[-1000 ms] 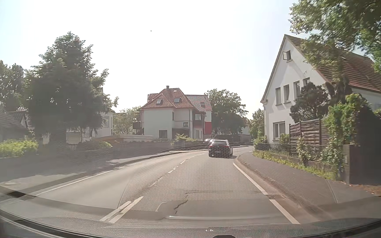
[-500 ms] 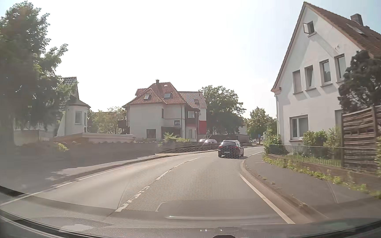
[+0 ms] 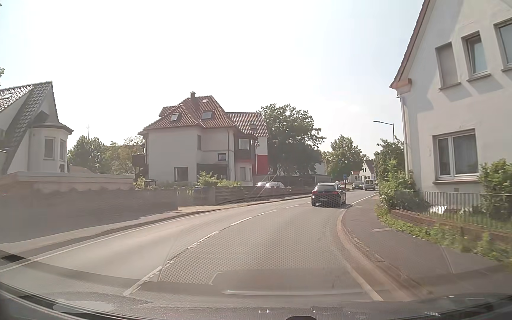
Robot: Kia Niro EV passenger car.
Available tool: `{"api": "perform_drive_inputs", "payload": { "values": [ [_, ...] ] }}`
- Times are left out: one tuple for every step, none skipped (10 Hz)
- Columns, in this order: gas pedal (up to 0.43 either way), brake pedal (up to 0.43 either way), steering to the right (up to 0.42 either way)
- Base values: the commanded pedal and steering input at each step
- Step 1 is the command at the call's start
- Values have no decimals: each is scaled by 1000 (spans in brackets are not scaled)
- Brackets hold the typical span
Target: Follow the waypoints while adhering to traffic rules and regulations
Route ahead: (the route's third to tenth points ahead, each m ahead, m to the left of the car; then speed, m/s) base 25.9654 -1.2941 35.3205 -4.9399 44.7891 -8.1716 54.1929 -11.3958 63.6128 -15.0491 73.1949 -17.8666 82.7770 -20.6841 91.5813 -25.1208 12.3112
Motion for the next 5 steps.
{"api": "perform_drive_inputs", "payload": {
  "values": [
    [150,0,23],
    [150,0,31],
    [150,0,40],
    [150,0,55],
    [150,0,65]
  ]
}}
